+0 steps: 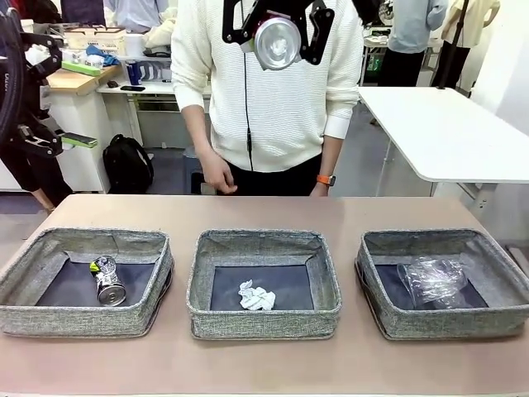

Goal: Sort the waste into the appropriate baskets.
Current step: Place the picked waste into the Fabric basket indicated by the person.

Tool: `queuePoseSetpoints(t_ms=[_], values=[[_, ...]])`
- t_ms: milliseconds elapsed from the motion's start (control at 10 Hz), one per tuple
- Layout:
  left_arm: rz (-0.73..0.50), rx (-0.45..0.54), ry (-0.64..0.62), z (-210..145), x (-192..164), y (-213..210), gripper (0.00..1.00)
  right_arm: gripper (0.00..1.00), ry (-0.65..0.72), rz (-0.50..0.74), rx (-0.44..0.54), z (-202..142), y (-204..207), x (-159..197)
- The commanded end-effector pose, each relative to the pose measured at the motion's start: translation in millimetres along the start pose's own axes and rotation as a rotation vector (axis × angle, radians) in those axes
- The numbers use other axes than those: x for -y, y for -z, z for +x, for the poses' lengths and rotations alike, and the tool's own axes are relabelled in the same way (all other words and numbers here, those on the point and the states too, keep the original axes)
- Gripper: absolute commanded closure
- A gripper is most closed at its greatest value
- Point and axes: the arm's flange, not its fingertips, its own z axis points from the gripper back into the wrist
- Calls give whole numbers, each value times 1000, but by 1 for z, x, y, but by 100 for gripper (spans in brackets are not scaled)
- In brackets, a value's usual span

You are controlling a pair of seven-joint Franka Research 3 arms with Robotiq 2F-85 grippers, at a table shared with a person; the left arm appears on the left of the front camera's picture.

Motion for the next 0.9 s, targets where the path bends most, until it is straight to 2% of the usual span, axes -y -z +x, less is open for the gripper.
queuePoseSetpoints(t_ms=[0, 800], values=[[-24, -4, 22, -1, 0, 0, 0, 100, -3, 3, 13, -1, 1, 0], [-24, -4, 22, -1, 0, 0, 0, 100, -3, 3, 13, -1, 1, 0]])
